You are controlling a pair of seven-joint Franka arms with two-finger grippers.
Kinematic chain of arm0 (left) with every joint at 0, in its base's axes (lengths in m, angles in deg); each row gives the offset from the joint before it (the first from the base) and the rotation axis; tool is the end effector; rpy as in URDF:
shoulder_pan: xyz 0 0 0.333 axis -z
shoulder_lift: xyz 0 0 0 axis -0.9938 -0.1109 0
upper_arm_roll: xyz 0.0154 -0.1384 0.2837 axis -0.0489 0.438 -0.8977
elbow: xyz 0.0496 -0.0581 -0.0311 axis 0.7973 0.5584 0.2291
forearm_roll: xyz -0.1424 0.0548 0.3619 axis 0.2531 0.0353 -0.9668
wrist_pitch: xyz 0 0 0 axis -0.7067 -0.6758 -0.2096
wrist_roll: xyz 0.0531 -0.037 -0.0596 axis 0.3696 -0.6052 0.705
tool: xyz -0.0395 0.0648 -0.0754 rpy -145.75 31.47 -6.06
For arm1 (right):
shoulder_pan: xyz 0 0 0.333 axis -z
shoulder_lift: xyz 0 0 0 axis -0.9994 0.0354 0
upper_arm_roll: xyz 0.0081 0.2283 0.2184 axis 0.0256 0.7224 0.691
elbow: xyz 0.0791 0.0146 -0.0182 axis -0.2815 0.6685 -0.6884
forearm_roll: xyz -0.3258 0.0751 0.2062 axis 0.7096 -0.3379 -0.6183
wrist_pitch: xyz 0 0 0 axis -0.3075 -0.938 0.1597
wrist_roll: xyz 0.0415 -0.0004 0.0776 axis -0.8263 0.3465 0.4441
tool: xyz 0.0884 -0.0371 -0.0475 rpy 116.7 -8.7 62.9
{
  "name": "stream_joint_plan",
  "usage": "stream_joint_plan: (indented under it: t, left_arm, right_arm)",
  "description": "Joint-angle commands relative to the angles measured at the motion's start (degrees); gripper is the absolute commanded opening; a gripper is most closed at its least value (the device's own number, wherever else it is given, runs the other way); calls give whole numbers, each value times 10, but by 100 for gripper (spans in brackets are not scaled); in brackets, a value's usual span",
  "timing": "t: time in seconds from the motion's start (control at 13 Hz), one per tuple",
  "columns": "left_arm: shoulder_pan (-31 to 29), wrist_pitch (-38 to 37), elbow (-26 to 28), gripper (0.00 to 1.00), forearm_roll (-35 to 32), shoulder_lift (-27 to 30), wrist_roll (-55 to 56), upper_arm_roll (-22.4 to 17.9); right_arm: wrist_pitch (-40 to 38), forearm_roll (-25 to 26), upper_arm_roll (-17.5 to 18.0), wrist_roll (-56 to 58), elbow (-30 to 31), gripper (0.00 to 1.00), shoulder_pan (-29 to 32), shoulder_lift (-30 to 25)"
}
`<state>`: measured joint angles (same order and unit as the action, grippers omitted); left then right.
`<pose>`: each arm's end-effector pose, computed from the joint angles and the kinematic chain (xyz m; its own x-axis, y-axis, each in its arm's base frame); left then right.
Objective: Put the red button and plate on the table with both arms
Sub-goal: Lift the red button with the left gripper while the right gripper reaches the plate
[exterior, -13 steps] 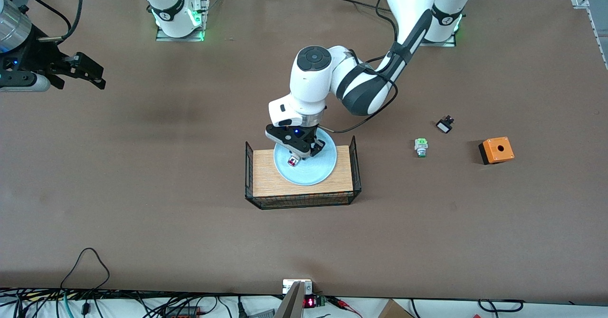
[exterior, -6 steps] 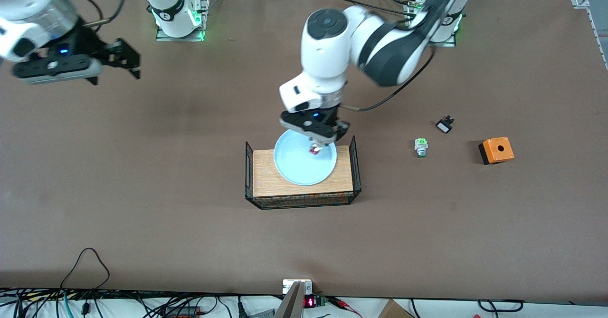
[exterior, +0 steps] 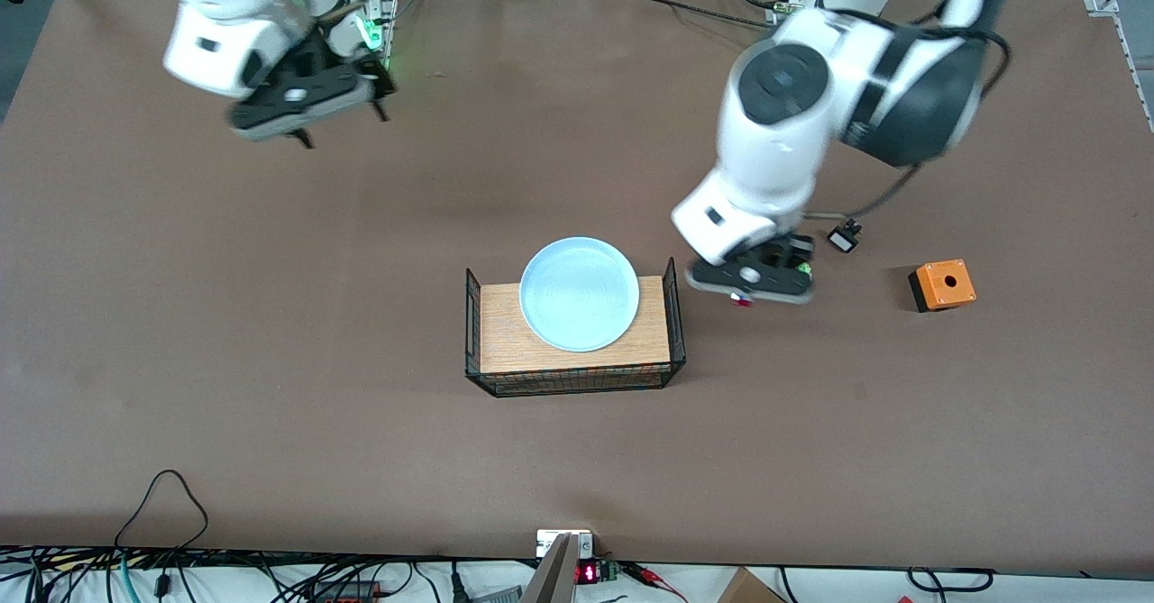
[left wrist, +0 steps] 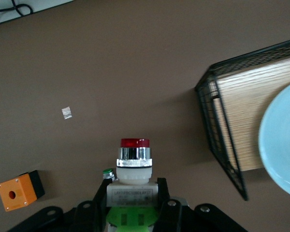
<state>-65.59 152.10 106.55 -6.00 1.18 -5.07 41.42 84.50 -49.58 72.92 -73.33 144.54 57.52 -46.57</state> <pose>0.6237 -0.2828 0.4791 0.9852 -0.1699 0.0243 -0.1630 -0.9707 -0.1767 0.4805 0.2905 0.5932 0.8843 0.4661 0.0260 0.4664 -0.8846 -0.0043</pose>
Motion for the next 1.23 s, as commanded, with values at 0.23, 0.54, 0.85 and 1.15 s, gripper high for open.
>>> stream_joint_plan:
  t: [0.23, 0.54, 0.85, 1.15]
  left_arm:
    - [-124, 7, 50, 17, 11, -47, -74, 8]
    - [-189, 109, 96, 16, 12, -88, -143, 7]
    - [-248, 264, 176, 17, 12, -119, -224, 7]
    - [-284, 393, 263, 19, 11, -119, -245, 7]
  right_arm:
    - [92, 39, -9, 43, -7, 100, -120, 80]
    - [172, 88, -9, 82, -28, 100, -170, 163]
    - [227, 110, -9, 131, -94, 100, -186, 264]
    - [322, 125, -11, 168, -106, 100, -181, 322]
